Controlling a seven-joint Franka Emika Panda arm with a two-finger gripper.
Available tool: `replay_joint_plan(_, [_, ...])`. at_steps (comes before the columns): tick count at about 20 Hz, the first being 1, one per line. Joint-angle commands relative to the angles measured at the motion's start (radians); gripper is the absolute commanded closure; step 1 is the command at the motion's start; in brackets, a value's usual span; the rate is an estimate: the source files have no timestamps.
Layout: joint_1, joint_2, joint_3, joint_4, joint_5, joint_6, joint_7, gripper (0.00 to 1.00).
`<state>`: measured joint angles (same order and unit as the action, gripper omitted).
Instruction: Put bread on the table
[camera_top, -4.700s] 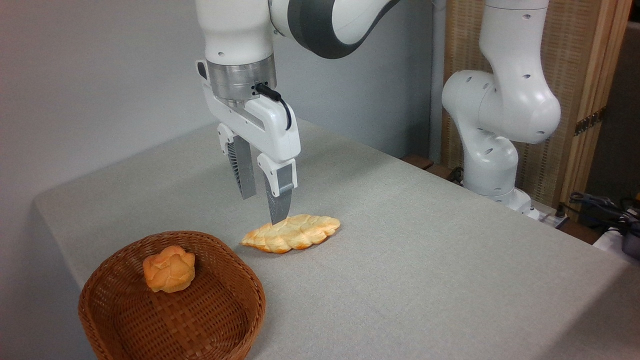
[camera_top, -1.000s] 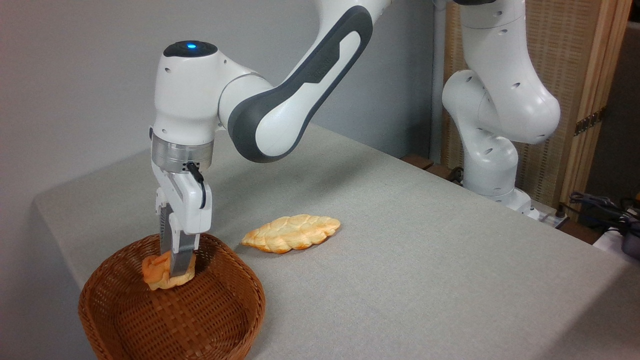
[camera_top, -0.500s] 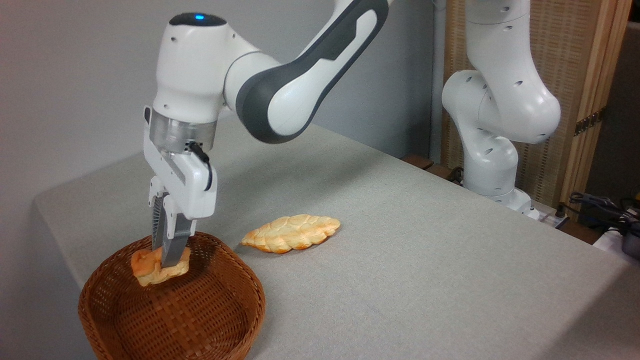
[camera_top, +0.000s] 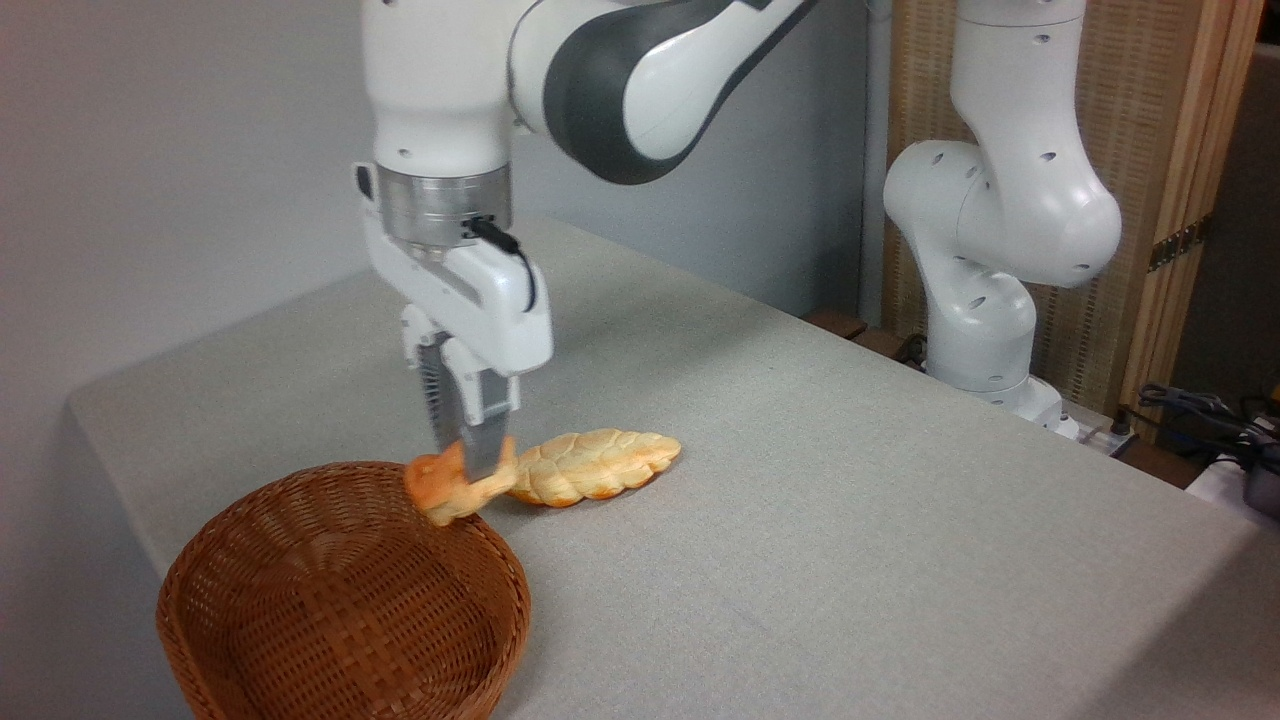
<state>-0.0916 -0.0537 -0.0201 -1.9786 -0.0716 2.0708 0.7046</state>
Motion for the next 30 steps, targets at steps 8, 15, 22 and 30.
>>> replay_joint_plan(8, [-0.01, -0.114, 0.04, -0.158, -0.037, -0.187, -0.011, 0.0])
replay_joint_plan(15, [-0.017, -0.103, 0.037, -0.157, -0.037, -0.198, -0.002, 0.0])
replay_joint_plan(22, [-0.017, -0.104, 0.039, -0.152, -0.037, -0.198, 0.004, 0.0])
replay_joint_plan(30, [-0.014, -0.107, 0.042, -0.125, -0.037, -0.196, 0.004, 0.0])
